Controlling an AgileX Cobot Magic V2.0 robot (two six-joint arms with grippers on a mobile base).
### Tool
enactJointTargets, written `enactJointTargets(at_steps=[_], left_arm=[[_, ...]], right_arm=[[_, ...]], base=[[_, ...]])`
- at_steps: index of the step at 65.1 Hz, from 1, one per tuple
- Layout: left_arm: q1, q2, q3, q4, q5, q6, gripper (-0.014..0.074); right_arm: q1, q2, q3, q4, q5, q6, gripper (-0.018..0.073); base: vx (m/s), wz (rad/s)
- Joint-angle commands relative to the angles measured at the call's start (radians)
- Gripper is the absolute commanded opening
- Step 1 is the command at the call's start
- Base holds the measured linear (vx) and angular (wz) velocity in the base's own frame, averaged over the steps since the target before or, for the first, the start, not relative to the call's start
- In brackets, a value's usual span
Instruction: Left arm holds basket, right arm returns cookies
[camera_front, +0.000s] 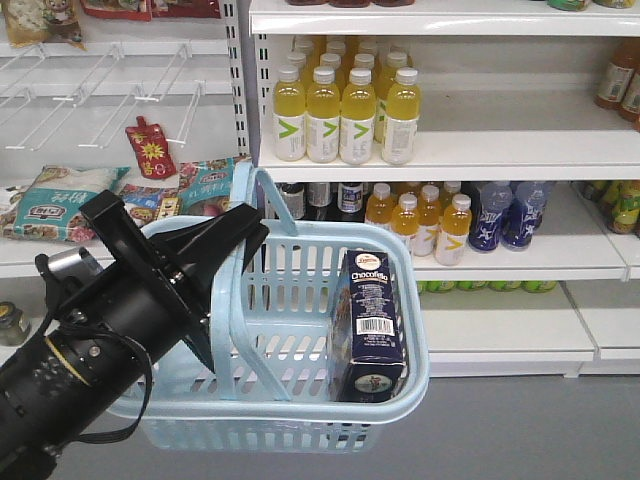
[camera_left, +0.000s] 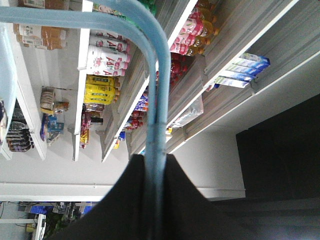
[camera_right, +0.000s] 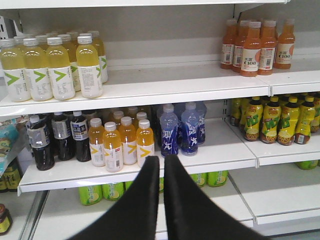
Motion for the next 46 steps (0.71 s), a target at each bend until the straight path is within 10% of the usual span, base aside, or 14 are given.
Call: enactJointTargets(at_steps=[1, 46], left_arm=[[-0.008, -0.032, -0.030, -0.007, -0.137, -0.005, -0.0003], [-0.008, -0.032, -0.030, -0.007, -0.137, -0.005, -0.0003]], right_arm=[[-0.004, -0.009, 0.016, -0.006, -0.072, -0.005, -0.0006], [-0.004, -0.009, 0.016, -0.006, -0.072, -0.005, -0.0006]], base=[[0.41, -0.03], [0.33, -0.02]])
